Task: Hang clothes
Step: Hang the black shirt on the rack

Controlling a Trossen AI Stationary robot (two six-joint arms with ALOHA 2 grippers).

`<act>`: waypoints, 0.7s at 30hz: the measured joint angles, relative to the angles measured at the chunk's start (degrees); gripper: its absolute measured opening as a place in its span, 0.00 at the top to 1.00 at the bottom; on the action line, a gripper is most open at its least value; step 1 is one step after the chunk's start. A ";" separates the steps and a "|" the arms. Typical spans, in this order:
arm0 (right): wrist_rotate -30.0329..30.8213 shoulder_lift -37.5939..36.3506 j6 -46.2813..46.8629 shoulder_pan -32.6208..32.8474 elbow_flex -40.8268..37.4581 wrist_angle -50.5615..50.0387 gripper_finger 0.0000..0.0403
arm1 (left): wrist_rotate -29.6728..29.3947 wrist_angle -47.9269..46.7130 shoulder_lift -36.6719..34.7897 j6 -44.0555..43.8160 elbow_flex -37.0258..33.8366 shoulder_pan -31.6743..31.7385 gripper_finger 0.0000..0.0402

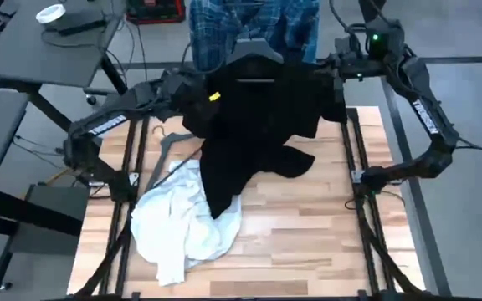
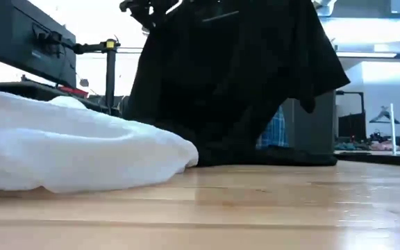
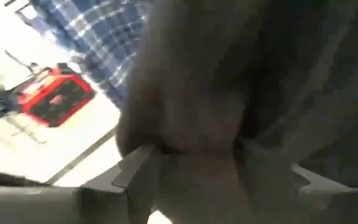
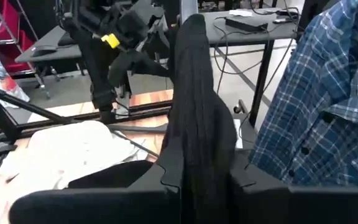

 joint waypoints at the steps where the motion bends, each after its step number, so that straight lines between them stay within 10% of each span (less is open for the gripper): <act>1: -0.01 -0.04 -0.11 -0.02 0.00 0.00 0.93 | -0.30 -0.33 -0.16 0.43 0.08 0.04 0.83; 6: -0.53 -0.13 -0.26 -0.37 0.02 -0.14 0.93 | 0.38 -2.69 -2.52 4.79 1.80 -0.14 0.99; 21: 2.84 -0.17 -0.14 -0.71 0.02 1.48 0.93 | 4.41 -9.61 -8.86 6.81 2.98 7.11 0.97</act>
